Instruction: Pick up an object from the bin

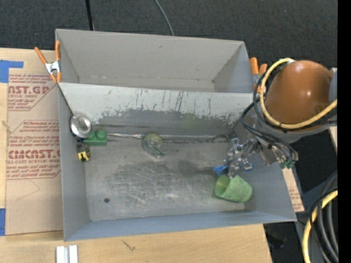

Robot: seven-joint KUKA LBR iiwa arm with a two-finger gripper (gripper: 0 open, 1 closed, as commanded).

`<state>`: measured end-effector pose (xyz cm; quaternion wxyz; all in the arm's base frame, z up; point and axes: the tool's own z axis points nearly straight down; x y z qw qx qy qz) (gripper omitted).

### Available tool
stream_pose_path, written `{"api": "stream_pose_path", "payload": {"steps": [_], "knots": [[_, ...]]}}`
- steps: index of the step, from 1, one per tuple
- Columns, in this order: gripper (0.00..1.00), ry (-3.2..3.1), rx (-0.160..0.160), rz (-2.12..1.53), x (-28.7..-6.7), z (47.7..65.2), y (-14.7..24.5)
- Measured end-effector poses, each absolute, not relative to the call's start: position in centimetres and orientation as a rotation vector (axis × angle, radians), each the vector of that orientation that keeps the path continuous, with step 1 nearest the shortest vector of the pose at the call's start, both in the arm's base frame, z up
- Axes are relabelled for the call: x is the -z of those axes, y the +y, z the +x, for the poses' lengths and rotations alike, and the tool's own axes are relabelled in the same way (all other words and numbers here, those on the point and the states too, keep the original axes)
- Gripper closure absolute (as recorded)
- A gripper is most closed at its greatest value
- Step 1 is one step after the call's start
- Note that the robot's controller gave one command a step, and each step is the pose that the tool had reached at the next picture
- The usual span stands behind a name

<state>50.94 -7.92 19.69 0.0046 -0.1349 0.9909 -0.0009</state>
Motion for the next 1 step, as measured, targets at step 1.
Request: {"api": "stream_pose_path", "payload": {"steps": [1], "knots": [[1.00, 2.986, 0.004, -0.959, -28.78, 50.56, -14.74]]}}
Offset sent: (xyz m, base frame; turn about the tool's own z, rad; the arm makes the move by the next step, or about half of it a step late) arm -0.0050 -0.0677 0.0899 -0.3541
